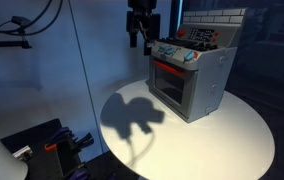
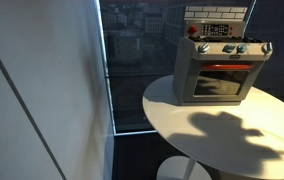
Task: Turn the first right switch to the left
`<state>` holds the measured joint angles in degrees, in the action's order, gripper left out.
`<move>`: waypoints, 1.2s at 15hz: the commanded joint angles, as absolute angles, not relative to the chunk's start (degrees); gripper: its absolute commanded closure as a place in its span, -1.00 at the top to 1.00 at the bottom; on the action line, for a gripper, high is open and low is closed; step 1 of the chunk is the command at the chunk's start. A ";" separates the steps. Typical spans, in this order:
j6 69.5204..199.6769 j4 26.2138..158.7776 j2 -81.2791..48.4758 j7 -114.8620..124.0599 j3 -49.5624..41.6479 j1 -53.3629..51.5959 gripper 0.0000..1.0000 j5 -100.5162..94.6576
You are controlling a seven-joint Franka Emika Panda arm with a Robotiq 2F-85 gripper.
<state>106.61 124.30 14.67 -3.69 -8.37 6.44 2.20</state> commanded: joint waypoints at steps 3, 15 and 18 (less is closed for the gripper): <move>99.89 124.81 20.95 2.51 -7.34 7.38 1.00 0.12; 96.48 124.50 24.03 4.66 -7.08 6.96 1.00 0.64; 96.50 124.50 23.79 4.66 -7.08 6.95 1.00 0.64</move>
